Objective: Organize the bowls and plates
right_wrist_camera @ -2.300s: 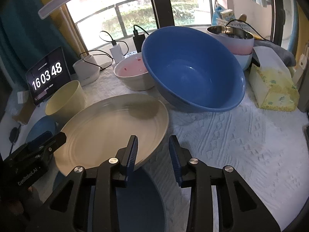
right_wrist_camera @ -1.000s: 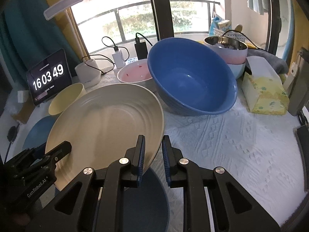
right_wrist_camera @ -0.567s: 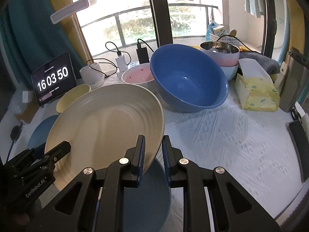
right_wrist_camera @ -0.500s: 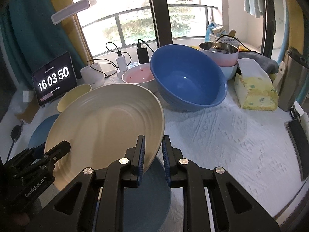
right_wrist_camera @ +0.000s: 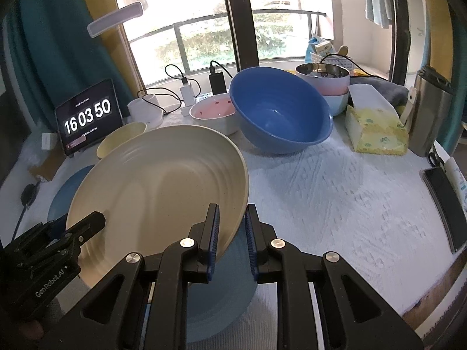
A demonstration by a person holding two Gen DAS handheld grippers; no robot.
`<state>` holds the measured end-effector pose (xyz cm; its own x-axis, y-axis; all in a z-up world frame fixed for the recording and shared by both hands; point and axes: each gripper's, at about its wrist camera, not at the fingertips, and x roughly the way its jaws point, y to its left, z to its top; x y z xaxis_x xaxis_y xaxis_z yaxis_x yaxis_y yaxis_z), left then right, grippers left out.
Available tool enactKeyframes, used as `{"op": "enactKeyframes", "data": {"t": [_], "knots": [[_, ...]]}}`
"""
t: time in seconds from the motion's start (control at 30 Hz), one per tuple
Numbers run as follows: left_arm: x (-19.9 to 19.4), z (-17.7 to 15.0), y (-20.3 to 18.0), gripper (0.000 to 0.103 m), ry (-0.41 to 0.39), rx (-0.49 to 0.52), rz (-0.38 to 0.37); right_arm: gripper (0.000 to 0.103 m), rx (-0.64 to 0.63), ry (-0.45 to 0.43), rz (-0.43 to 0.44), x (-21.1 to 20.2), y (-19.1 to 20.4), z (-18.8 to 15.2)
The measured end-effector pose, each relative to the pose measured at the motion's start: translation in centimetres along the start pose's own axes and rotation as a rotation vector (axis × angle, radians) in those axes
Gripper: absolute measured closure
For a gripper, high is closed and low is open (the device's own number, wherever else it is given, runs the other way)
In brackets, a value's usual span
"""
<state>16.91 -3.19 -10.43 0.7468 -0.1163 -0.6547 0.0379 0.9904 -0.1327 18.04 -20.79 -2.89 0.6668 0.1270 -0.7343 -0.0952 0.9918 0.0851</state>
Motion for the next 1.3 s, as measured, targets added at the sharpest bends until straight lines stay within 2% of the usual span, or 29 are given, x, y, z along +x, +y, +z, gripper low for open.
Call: {"op": "enactKeyframes", "data": {"t": [0.27, 0.77, 1.1, 1.3], "knots": [[-0.4, -1.6, 0.0, 0.062, 0.022, 0.007, -0.004, 0.083, 0.005, 0.015, -0.007, -0.5, 0.1, -1.6], [1.2, -4.5, 0.1, 0.062, 0.139, 0.017, 0.005, 0.083, 0.005, 0.095, -0.024, 0.6, 0.2, -4.2], [1.6, -4.3, 0.0, 0.061, 0.135, 0.046, 0.065, 0.083, 0.026, 0.127, -0.052, 1.6, -0.6, -4.4], [2.8, -4.4, 0.2, 0.061, 0.168, 0.037, 0.075, 0.083, 0.020, 0.131, -0.057, 2.1, -0.7, -4.4]]}}
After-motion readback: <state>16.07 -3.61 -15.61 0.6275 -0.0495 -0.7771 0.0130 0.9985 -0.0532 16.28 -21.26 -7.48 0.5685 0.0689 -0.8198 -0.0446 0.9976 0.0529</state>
